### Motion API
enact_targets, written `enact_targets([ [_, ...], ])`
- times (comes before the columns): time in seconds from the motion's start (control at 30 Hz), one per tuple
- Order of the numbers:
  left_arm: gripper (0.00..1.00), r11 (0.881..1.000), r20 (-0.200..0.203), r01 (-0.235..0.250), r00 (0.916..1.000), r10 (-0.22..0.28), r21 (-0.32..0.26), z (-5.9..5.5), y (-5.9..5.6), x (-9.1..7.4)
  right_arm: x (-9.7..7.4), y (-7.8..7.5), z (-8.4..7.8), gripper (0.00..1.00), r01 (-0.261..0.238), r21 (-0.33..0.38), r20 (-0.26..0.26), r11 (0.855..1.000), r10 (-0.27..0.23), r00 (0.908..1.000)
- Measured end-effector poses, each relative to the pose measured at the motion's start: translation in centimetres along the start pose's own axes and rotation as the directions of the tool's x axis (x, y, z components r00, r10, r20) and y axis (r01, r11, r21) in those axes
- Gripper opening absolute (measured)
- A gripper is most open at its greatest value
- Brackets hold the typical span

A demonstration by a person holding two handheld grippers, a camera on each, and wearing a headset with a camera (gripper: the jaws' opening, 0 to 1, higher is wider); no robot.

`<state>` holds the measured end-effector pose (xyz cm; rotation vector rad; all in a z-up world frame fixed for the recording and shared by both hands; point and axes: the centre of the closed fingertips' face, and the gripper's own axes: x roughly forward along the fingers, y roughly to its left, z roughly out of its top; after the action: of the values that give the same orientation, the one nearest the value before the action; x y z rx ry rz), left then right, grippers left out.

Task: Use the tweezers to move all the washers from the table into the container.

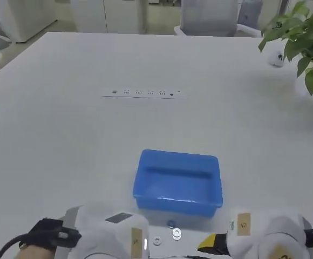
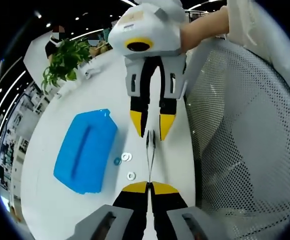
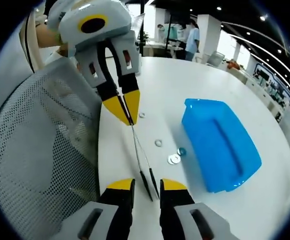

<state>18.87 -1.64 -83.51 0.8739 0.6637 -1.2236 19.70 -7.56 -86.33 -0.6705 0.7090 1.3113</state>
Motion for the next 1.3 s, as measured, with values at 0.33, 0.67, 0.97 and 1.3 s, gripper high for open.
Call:
enact_targets([
  [0.33,0.0,1.0,0.051,-0.007,0.9986,0.008,-0.023,2.1,-0.5,-3.2,1.1,0.9,1.5,0.11,-0.054,-0.111,0.015,0.992,0.055,0.9984],
  [0.67,0.0,0.999,0.043,-0.003,0.9991,0.004,-0.034,2.0,-1.1,-4.6,2.5,2.2,3.1,0.07,-0.111,-0.188,0.038,0.976,0.12,0.9921],
  [0.97,0.0,0.996,0.009,-0.034,0.9994,0.035,-0.083,0.0,-0.6,-6.6,4.3,2.5,6.1,0.06,-0.14,-0.197,0.082,0.97,0.159,0.9839],
  [1.3,0.0,0.992,-0.01,-0.076,0.9971,0.076,-0.1,-0.8,1.2,-9.1,5.7,1.6,10.1,0.06,-0.135,-0.149,0.177,0.98,0.161,0.971],
])
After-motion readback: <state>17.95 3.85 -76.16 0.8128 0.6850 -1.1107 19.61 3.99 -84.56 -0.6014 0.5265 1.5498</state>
